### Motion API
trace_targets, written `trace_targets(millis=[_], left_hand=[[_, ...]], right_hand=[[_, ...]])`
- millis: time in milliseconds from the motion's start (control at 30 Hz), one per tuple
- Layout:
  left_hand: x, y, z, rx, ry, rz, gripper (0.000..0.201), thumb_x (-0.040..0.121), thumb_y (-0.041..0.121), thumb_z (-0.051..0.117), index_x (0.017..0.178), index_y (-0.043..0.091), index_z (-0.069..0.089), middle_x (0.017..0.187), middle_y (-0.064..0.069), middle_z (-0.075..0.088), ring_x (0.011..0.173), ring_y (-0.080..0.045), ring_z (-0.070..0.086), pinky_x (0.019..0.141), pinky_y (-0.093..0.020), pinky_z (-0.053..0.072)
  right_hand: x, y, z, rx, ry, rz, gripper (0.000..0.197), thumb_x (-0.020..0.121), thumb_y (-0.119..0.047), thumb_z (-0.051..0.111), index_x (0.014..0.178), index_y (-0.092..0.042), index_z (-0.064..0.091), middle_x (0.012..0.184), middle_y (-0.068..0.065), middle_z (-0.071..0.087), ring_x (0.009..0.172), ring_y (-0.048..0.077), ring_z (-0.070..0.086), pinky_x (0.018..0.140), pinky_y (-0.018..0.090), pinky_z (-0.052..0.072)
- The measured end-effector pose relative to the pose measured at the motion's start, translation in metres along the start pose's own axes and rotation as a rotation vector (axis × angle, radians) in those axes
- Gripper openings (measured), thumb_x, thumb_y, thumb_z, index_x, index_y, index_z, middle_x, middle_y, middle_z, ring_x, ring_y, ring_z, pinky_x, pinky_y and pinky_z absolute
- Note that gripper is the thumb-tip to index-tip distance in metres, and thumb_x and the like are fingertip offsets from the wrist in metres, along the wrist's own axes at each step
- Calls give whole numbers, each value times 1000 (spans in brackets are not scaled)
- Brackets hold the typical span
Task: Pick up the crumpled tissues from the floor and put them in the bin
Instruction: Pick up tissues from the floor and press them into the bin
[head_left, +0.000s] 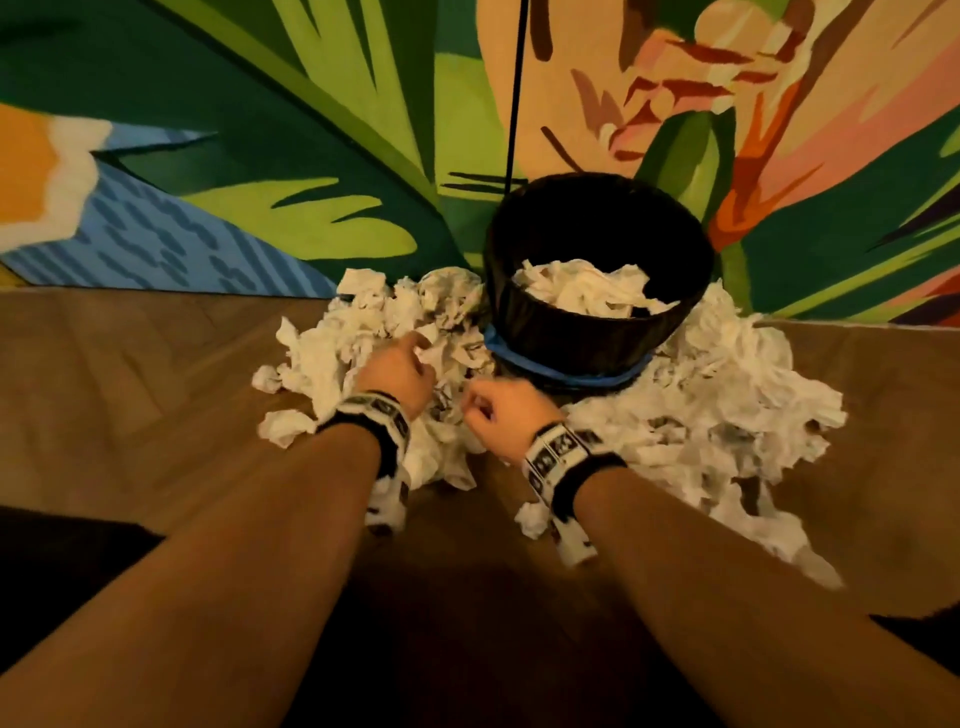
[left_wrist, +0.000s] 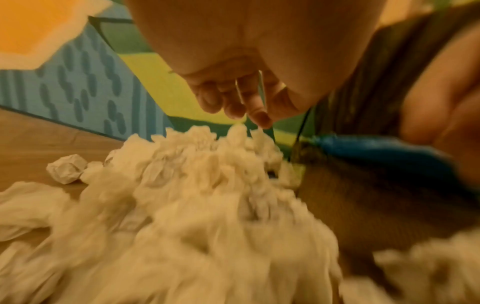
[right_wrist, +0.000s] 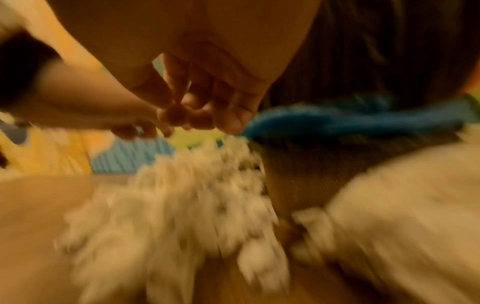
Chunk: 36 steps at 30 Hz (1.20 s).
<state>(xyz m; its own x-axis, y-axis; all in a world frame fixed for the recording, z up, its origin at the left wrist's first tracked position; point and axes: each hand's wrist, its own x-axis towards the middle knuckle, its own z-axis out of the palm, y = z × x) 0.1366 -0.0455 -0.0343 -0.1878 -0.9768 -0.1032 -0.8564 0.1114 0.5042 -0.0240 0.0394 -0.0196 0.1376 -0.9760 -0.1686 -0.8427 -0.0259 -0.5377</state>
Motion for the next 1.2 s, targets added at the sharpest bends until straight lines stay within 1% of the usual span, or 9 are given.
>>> trace_targets(millis=[200,333,467,600,700,833,967,1100,1200], left_hand=[[-49,15,61,199,-360,193,37,92,28,50,129,25,55,115,-9,63,101,-30,61,83,-36,52],[-51,32,92,236,-479,299,33,95,20,45,120,28,65,134,-3,55,117,-26,55,99,-39,47],[-44,38,121,323,-620,297,57,91,16,51,145,32,41,160,0,17,135,-28,41,108,-36,39],[-37,37,144,388,-679,241,69,88,14,55,149,35,30,160,-3,11,137,-31,38,112,-39,34],[-39,34,159,373,-661,182,61,91,10,51,146,30,35,157,-3,13,135,-37,34,114,-42,29],[-43,30,167,391,-637,129,50,99,13,36,148,24,30,162,-5,4,142,-46,14,116,-49,19],[-43,26,164,310,-557,58,46,97,12,41,141,17,32,152,-16,21,131,-44,37,107,-49,36],[-36,31,154,173,-373,54,54,83,25,62,129,21,36,140,-13,33,110,-36,57,85,-44,52],[-29,42,149,134,-269,78,49,83,24,62,127,25,40,144,-10,25,102,-33,61,79,-42,55]], right_hand=[[-58,79,82,-245,-482,215,51,92,-32,56,141,-41,44,151,6,25,136,37,31,114,41,31],[-71,102,91,-227,-545,265,44,94,-29,58,138,-33,53,148,11,26,133,36,36,111,32,30],[-70,114,91,-79,-378,338,26,84,-14,63,109,-21,58,131,7,42,116,29,50,95,27,41],[-65,119,87,69,-176,467,25,78,-22,65,83,-28,41,97,-3,48,94,24,53,76,29,42],[-57,116,84,141,-27,497,26,78,-29,63,87,-31,39,78,-7,51,80,20,52,67,29,40],[-48,109,79,207,130,503,53,87,-24,55,133,-42,35,105,0,60,90,25,61,77,36,53],[-38,105,77,146,89,475,77,91,-23,52,150,-49,9,112,7,61,87,24,62,77,36,55],[-29,109,81,87,71,533,70,92,-23,52,153,-32,20,143,10,44,122,30,50,99,38,45],[-29,113,85,55,92,531,51,92,-28,51,142,-27,42,131,9,55,119,31,51,98,39,46]])
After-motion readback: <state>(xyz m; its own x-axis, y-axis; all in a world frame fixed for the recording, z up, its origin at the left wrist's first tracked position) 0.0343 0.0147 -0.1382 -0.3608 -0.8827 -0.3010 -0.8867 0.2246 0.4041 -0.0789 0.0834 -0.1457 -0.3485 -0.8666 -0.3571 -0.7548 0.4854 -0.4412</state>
